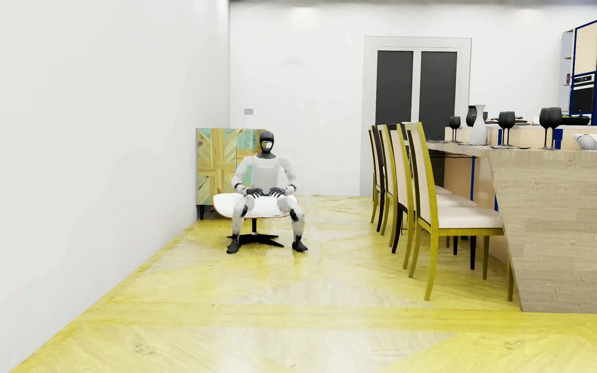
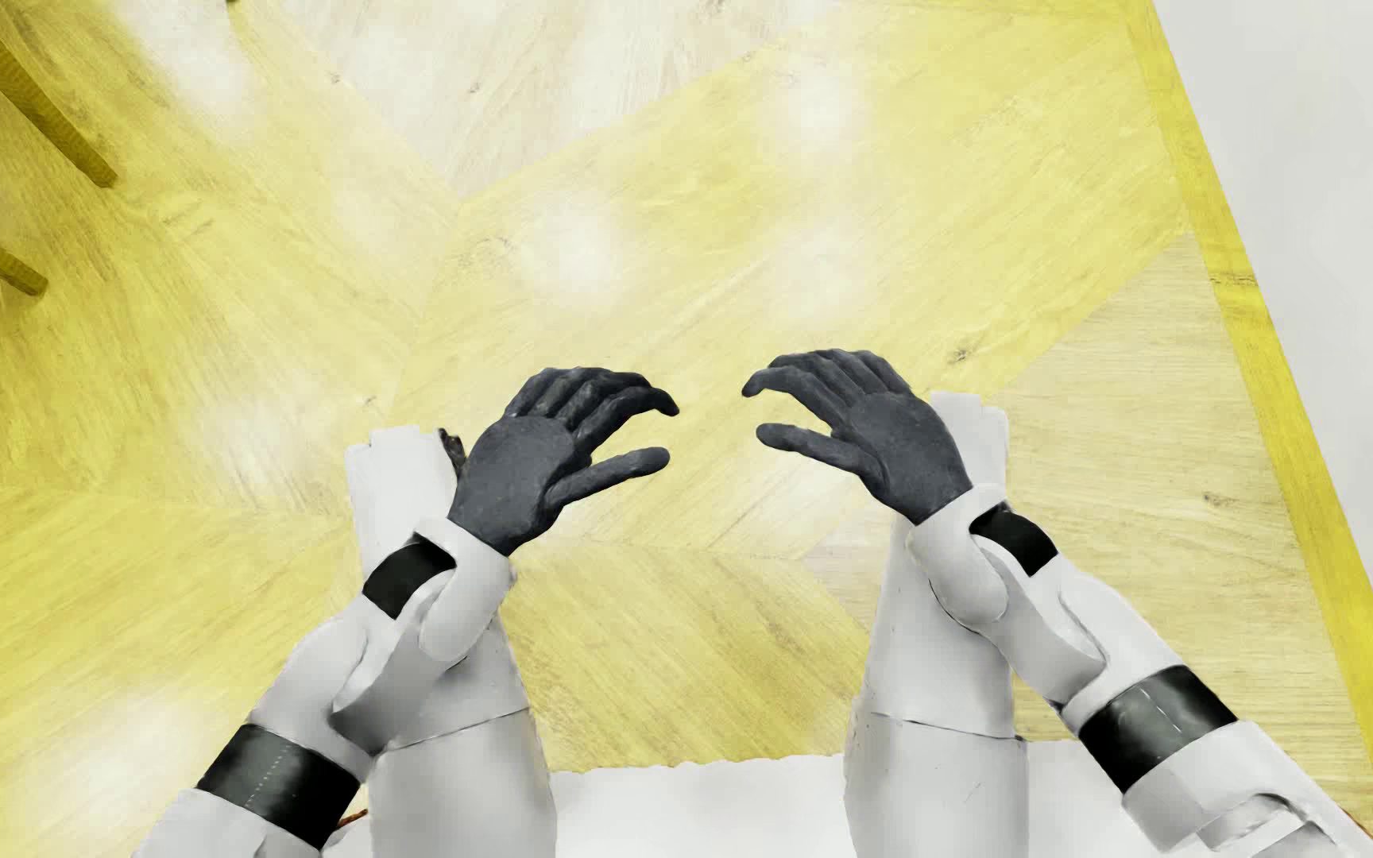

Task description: Stand up from the white chair

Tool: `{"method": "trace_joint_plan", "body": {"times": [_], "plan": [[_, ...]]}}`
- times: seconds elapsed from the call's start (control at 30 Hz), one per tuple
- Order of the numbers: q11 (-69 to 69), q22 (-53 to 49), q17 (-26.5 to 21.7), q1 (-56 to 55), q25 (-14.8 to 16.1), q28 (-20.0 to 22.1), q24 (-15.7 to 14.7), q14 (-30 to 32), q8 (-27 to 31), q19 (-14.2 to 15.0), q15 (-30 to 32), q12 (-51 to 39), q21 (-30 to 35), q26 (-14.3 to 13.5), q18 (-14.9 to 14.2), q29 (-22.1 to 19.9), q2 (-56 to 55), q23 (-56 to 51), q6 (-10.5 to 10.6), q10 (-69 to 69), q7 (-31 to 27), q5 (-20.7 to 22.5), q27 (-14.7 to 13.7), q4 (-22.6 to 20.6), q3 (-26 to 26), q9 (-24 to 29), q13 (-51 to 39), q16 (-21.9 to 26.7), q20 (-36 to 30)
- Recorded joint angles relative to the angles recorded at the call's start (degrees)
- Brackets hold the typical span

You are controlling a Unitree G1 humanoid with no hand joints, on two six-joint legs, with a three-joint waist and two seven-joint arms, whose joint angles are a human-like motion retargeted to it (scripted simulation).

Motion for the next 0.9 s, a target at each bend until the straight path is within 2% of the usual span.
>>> {"method": "trace_joint_plan", "body": {"times": [0.03,0.07,0.13,0.17,0.2,0.23,0.27,0.3,0.33,0.37,0.4,0.43,0.47,0.5,0.53,0.57,0.6,0.63,0.67,0.7,0.73,0.77,0.8,0.83,0.87,0.9], "plan": [[0.1,-2.46,-0.58,-1.45,-1.1,-0.81,0.33,-0.74,0.18,0.86,0.16,0.45,-0.79,-0.51,1.22,1.73,-1.03,-2.63,-0.05,0.53,-0.38,-0.03,-0.25,-0.01,-0.14,0.39,-0.1,0.51,1.06],[0.15,-5.77,-1.04,-2.49,-1.09,-2.48,-0.82,-0.86,0.28,1.25,0.36,0.15,-1.56,-1.04,0.1,2.6,-2.03,-4.61,-0.45,1.14,-0.94,-0.1,-1.18,-0.09,-0.24,1.36,-0.15,1.84,1.77],[0.17,-12.15,-2.71,-4.82,-0.56,-2.67,-1.58,-1.53,-0.25,1.28,0.51,1.38,-3.04,-0.55,0.49,1.82,-3.79,-10.57,-0.02,3.16,-1.77,-0.05,-0.84,0.45,-0.01,3.09,1.41,3.26,2.53],[0.2,-14.46,-3.19,-4.38,-1.28,-1.76,-1.65,-1.5,0.38,1.72,0.45,1.59,-3.38,0.28,0.34,-0.38,-4.25,-13.25,-0.79,3.21,-1.65,-0.1,0.7,0.41,0.08,4.74,2.24,4.39,1.36],[0.24,-17.22,-3.99,-4.49,-0.89,-0.86,-2.86,-1.53,0.35,1.83,0.6,2.15,-3.37,-0.06,0.28,-1.85,-5.01,-16.1,-0.82,3.27,-1.54,-0.15,1.08,0.3,0.15,6.29,3.26,5.73,0.53],[0.06,-20.97,-4.81,-3.81,-0.8,0.3,-2.86,-3.14,0.38,1.79,0.96,2.33,-2.89,1.58,1.06,-4.08,-5.61,-20.47,-1.43,2.76,-0.8,0.24,2.86,0.77,-0.41,8.71,3.62,7.18,1.06],[0.17,-24.31,-6.33,-5.42,0.29,1.57,-4.28,-2.59,0.35,2.03,0.29,3.24,-3.41,1.13,0.77,-7.11,-6.01,-24.62,-1.19,3.17,-1.59,-0.14,4.26,0.12,0.07,11.11,4.74,8.58,-0.16],[0.32,-30.08,-7.71,-6.7,-0.11,3.35,-4.88,-3.08,0.17,2.04,0.08,4.3,-2.21,2.03,-0.57,-11.13,-7.26,-28.71,-1.68,3.56,-2.75,0.78,5.04,0.82,-0.56,13.32,5.11,10.65,0.13],[0.74,-34.12,-9.76,-9.24,1.36,7.01,-5.73,-3.25,0.51,2.35,-0.22,5.38,-2.15,2.72,-0.49,-11.08,-9.95,-33.1,-1.97,3.95,-3.4,0.81,3.48,0.93,-0.84,14.74,5.17,11.96,-0.27],[0.68,-37.56,-10.62,-12.38,1.14,6.1,-4.73,-3.4,0.98,2.26,-0.58,7.22,-3.69,3.45,-0.19,-16.51,-12.94,-35.55,-1.82,4.18,-4.24,0.64,5.68,0.27,-0.81,15.77,6.37,11.87,-0.68],[0.19,-40.89,-12.36,-15.57,0.13,4.39,-2.16,-2.22,1.94,2.84,-1.16,10.9,-5.34,3.1,0.5,-19.08,-14.2,-36.37,0.37,3.8,-5.55,-0.19,6.82,-1.28,0.17,16.45,8.12,11.2,-1.79],[-1.07,-39.87,-16.09,-18.2,-1.14,7.51,-1.1,-2.16,1.43,2.05,-1.21,12.7,-5.53,3.39,1.85,-15.79,-15.92,-38.0,2.0,2.87,-5.07,-0.81,4.65,-2.5,0.43,16.46,7.67,10.3,-2.0],[-2.63,-38.98,-17.98,-18.29,-1.09,6.24,-1.59,-2.47,0.44,1.01,-1.25,11.93,-5.4,2.94,4.1,-14.22,-16.4,-38.53,2.15,1.02,-3.31,-0.36,3.68,-2.85,0.48,16.13,6.41,10.27,-0.25],[-5.09,-36.87,-19.19,-16.72,0.84,6.16,-1.73,-2.76,-1.26,0.33,-1.79,10.0,-3.91,1.44,6.23,-15.17,-15.21,-37.41,2.44,-1.09,-1.78,-0.07,2.57,-3.69,0.82,15.84,5.23,9.32,-0.21],[-7.49,-35.32,-18.15,-14.67,1.36,7.86,-1.07,-3.74,-1.94,-0.29,-1.9,8.99,-1.52,2.82,7.29,-15.52,-13.55,-34.64,2.29,-3.14,-0.71,1.12,2.74,-2.96,0.64,14.8,3.96,9.21,0.27],[-10.09,-31.41,-17.15,-12.38,1.15,8.35,-0.83,-4.12,-2.5,-0.14,-2.5,7.95,-0.45,2.75,8.63,-15.47,-11.38,-31.09,2.59,-5.86,0.36,1.04,3.79,-3.58,1.02,13.62,3.15,7.3,-0.54],[-13.44,-26.3,-15.58,-10.49,0.85,6.98,-1.39,-4.14,-2.83,-0.25,-3.12,6.88,2.12,2.64,9.67,-12.87,-9.53,-27.04,2.54,-8.86,0.76,1.48,2.53,-4.21,0.67,11.6,1.9,5.45,-1.28],[-17.06,-20.96,-13.12,-8.05,0.4,6.72,-0.33,-3.81,-3.05,-0.16,-3.72,5.57,4.49,3.18,11.39,-12.34,-6.96,-21.77,2.97,-12.7,1.64,1.5,3.29,-5.01,0.27,9.57,0.92,4.45,-3.49],[-21.32,-14.68,-11.11,-4.71,0.08,7.53,-0.55,-4.08,-3.93,-0.04,-3.66,3.52,5.89,4.69,11.9,-11.24,-3.74,-16.45,2.92,-16.61,2.38,1.89,5.02,-4.63,0.49,8.25,-0.58,3.18,-5.61],[-25.64,-7.0,-8.49,-1.41,0.26,8.17,-0.47,-2.84,-3.89,-0.02,-3.79,2.9,7.32,3.76,12.22,-7.25,-0.64,-10.42,2.68,-21.05,3.48,1.89,1.98,-5.02,0.11,5.9,-1.33,1.75,-7.2],[-29.93,-0.48,-6.93,2.53,1.1,9.15,-1.29,-3.27,-5.38,-0.63,-3.37,1.61,8.45,4.45,12.88,-5.12,2.73,-4.75,2.67,-25.61,4.91,1.96,3.15,-4.81,0.17,4.04,-2.18,0.43,-7.83],[-34.54,6.71,-5.33,6.61,1.68,8.04,-3.18,-2.21,-5.61,-0.32,-3.35,0.09,9.82,3.44,13.44,-1.51,6.34,2.13,2.34,-30.91,6.27,1.18,1.34,-5.33,0.5,1.8,-2.52,-0.71,-9.91],[-39.41,14.23,-3.8,11.6,2.4,9.48,-2.69,-1.89,-7.94,-1.62,-2.25,-0.46,11.69,5.74,14.15,1.31,10.78,8.81,1.64,-35.85,9.02,1.24,2.03,-4.73,0.97,-0.38,-2.77,-2.26,-11.5],[-44.34,19.55,-1.72,17.11,5.05,9.02,-2.95,-1.52,-9.45,-1.98,-1.72,-0.91,12.97,6.84,14.29,4.49,15.53,16.06,1.56,-41.56,10.51,1.19,0.63,-4.64,1.31,-2.64,-2.78,-3.64,-12.47],[-49.67,22.07,-1.09,22.75,6.68,9.41,-3.05,-0.64,-10.11,-2.88,-1.44,-0.99,13.46,5.47,15.56,5.18,21.11,22.14,1.72,-47.31,11.74,0.92,0.88,-6.35,2.05,-4.84,-1.66,-5.22,-13.65],[-54.95,22.22,0.6,29.37,6.58,7.42,-3.6,0.07,-11.19,-5.09,-1.42,-0.19,13.93,2.54,15.65,3.21,27.64,25.14,0.5,-53.69,13.49,1.06,2.05,-7.76,1.61,-6.77,0.07,-4.94,-13.2]]}}
